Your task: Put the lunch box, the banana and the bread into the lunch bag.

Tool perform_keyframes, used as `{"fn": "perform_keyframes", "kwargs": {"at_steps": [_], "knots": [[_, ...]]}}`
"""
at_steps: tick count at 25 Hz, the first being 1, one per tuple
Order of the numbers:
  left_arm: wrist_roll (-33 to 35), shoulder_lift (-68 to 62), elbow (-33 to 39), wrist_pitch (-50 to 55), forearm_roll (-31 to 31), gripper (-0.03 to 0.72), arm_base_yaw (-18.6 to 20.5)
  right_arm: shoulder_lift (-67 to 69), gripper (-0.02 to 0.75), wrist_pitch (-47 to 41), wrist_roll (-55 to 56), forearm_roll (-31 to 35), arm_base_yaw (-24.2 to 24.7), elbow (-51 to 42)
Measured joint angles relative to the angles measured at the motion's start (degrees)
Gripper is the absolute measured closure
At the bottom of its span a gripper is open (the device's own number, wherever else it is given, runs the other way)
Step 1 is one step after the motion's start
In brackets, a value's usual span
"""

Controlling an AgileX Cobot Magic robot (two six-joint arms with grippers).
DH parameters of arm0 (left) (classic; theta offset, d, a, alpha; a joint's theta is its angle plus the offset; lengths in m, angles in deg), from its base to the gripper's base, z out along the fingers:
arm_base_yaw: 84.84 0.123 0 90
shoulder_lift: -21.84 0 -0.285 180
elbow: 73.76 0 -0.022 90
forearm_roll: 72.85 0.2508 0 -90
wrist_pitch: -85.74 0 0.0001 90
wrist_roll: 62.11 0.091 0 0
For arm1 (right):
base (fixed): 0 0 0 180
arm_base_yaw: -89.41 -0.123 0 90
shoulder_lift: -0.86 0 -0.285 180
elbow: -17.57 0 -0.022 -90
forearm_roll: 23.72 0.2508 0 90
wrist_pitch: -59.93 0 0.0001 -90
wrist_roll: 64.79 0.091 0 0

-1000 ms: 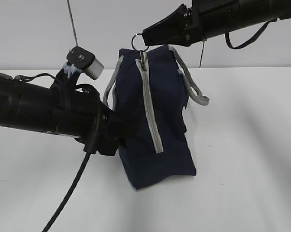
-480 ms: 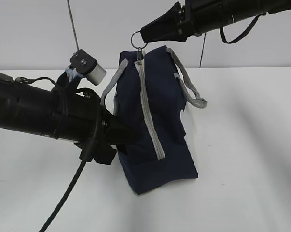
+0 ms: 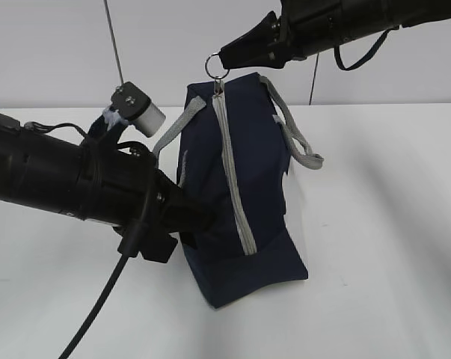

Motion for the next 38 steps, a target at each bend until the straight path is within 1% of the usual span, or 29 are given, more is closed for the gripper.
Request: {"fn": "perform_keyframes", "kwargs": {"at_steps": [5,17,24,27,30,38], "knots": [[-2.4,0.0,-0.1,1.2,2.3,0.684,0.1,1.7,0.754,-0.2,0.0,-0.2,0.4,2.8],[-5.3,0.0,-0.2,5.9,8.0,0.685,0.1,6.8,0.754,-1.3,0.6,-0.5,0.8,9.3],[-8.1,0.0,-0.5,6.9,10.7,0.685,0.2,11.6,0.753,-2.7,0.7,-0.8,1.0,15.1],[-8.8,0.0,-0.5,9.5,12.2,0.686,0.2,13.9,0.753,-2.2,1.6,-0.5,1.7,18.7],[-9.4,0.0,-0.5,9.8,12.6,0.686,0.2,16.0,0.753,-3.2,2.3,-0.7,2.4,21.2],[-10.9,0.0,-0.7,10.4,14.1,0.686,0.2,19.5,0.753,-2.6,3.5,-0.6,3.0,22.6]]}}
